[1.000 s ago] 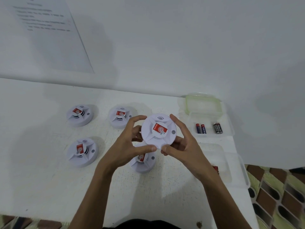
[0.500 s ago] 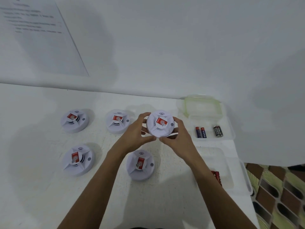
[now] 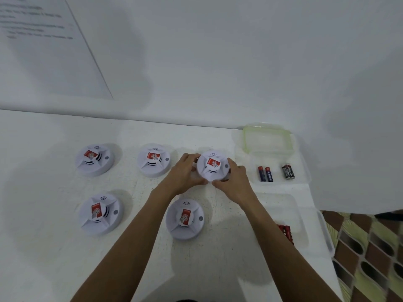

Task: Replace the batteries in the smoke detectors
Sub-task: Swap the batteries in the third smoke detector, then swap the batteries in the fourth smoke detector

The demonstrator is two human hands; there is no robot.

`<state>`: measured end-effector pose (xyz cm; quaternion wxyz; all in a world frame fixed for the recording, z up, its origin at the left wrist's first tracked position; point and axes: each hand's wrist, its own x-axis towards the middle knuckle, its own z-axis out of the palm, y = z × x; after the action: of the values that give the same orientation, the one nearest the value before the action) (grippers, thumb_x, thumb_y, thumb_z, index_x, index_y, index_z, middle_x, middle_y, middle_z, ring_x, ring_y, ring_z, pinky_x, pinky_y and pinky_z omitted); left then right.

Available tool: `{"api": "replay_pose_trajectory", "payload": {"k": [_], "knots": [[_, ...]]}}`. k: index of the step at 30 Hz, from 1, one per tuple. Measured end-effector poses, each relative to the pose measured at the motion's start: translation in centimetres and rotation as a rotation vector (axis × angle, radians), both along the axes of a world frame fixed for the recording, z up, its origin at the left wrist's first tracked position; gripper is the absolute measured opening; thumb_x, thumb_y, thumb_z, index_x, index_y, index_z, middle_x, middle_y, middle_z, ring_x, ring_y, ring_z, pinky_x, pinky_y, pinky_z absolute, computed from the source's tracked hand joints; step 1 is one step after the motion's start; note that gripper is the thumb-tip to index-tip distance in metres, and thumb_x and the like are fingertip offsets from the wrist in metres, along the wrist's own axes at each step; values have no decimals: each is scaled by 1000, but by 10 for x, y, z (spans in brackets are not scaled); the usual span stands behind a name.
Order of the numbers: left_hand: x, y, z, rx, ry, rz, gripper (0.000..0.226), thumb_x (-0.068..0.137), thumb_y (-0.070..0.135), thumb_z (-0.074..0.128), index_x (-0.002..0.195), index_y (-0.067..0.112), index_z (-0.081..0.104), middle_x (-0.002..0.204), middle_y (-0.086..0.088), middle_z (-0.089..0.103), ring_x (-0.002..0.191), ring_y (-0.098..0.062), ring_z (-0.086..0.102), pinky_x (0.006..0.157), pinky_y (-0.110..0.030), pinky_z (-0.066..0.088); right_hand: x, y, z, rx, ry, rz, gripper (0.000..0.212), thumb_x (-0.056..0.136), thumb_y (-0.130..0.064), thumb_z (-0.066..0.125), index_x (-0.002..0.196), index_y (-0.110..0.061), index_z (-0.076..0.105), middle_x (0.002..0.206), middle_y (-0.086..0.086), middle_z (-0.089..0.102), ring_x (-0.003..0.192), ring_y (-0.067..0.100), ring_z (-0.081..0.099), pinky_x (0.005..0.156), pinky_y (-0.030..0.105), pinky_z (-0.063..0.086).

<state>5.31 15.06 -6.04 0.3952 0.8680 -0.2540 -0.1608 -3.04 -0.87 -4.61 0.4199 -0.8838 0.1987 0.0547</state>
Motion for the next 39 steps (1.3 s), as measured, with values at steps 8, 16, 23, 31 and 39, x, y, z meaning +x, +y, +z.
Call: {"api": "replay_pose_trajectory", "payload": {"k": [8,16,23,31,39], "knots": [[-6,4,-2,-6,27,-3,61,74,33,76,126,22,47,111,3,47,98,-14,52,79,-20,43,-3,1,-1,-15,15,-30,72,78,-20,73,139,-11,37,127,12,51,110,21,45,63,14,32],[-21,49,9,4,-186,63,60,81,38,72,134,24,48,117,4,61,88,-5,57,79,-24,52,-14,44,39,-158,-283,-42,36,93,-18,57,129,-16,53,121,7,51,95,17,59,76,18,45],[0,95,13,3,-393,260,59,77,36,75,129,18,54,128,-5,55,114,-23,49,94,-26,35,23,87,46,-53,-194,186,34,95,-19,54,128,-11,59,112,5,65,89,15,64,83,26,52],[28,103,-2,207,-170,269,98,67,48,79,146,22,28,152,-11,25,139,-30,20,110,-46,24,61,121,23,-75,56,267,7,92,-10,48,90,-4,51,102,16,52,87,30,53,64,31,40],[42,110,-5,180,-85,208,104,55,41,86,143,28,33,142,-10,36,128,-31,37,105,-43,36,58,115,28,210,26,164,36,91,-5,46,125,-3,55,115,17,63,91,28,61,83,43,53]]}}
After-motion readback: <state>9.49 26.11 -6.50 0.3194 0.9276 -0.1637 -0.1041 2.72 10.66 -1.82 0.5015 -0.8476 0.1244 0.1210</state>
